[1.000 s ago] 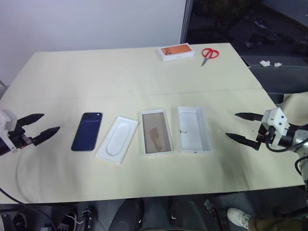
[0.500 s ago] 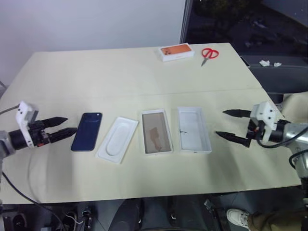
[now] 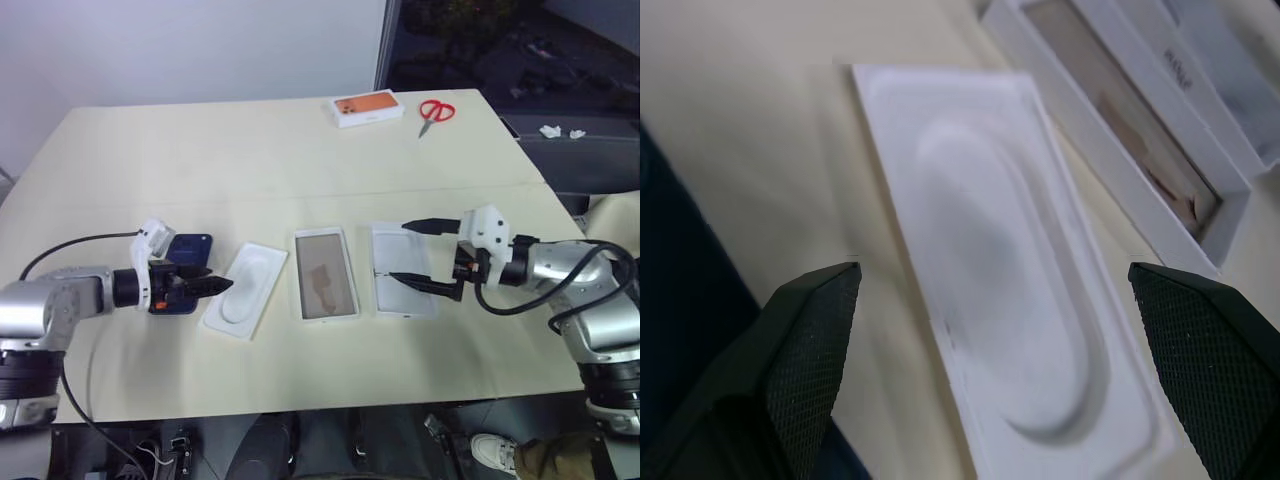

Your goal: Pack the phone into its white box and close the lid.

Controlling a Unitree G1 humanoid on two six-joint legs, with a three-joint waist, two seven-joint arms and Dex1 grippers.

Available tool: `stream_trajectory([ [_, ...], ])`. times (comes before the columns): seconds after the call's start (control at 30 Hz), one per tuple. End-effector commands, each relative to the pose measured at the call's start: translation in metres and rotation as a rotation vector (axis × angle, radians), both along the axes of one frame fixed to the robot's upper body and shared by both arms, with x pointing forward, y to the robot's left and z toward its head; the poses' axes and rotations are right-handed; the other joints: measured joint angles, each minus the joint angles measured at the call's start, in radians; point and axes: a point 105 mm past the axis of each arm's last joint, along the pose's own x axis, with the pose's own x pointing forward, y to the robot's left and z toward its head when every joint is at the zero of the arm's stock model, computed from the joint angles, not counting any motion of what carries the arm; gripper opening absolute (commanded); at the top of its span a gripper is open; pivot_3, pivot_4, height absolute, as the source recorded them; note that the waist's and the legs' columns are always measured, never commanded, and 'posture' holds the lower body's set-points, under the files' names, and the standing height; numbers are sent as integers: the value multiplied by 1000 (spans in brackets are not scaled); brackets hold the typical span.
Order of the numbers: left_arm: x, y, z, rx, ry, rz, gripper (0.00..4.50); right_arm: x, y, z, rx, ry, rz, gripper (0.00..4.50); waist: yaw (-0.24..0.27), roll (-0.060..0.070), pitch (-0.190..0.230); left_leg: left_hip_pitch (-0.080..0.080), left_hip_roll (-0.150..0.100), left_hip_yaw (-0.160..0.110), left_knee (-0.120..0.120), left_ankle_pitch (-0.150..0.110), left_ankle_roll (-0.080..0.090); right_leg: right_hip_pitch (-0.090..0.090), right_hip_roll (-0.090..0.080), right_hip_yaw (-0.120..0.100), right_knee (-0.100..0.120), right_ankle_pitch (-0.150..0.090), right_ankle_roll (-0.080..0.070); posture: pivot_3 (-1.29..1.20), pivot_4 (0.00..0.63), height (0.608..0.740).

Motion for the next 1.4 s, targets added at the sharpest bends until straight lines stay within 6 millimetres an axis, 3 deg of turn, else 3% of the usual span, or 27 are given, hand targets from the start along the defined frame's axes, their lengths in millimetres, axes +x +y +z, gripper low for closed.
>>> stream_trajectory([
  [0.03,-1,-7,5,-36,25,-20,4500,-1,2,9,1,-51,10,4457,0,0,0,0,0,0,0,0,0,0,0,0,0,0,0,0,150,740],
  [0.33,1,-5,-17,-95,176,34,4500,3,-1,13,2,-80,-3,4457,-1,0,0,0,0,0,0,0,0,0,0,0,0,0,0,0,150,740],
  [0.57,5,-21,-17,-166,209,25,4500,2,0,12,6,-88,-5,4457,7,0,0,0,-1,0,1,0,0,1,0,0,0,0,0,0,150,740],
  [0.67,6,-25,-26,-171,226,35,4500,2,1,14,6,-96,-8,4457,8,0,0,0,-1,0,1,0,0,1,-1,0,0,0,0,0,150,740],
  [0.8,4,-21,-36,-191,253,55,4500,2,1,15,6,-101,-10,4457,11,1,-1,1,-1,0,1,0,0,1,-1,0,0,0,0,0,150,740],
  [0.9,1,-18,-40,-211,278,67,3686,2,0,15,3,-100,-11,4500,14,1,-1,1,-1,0,1,0,0,1,-1,0,0,0,0,0,150,740],
  [1.03,-1,-14,-43,-225,286,77,1726,1,1,14,1,-99,-12,4500,13,1,-1,1,-1,0,1,0,0,1,0,0,0,0,0,0,150,740],
  [1.4,-5,-10,-55,-273,302,93,1726,0,3,14,3,-100,-6,4500,16,1,-1,1,-1,0,1,0,0,1,-1,0,0,0,0,0,150,740],
])
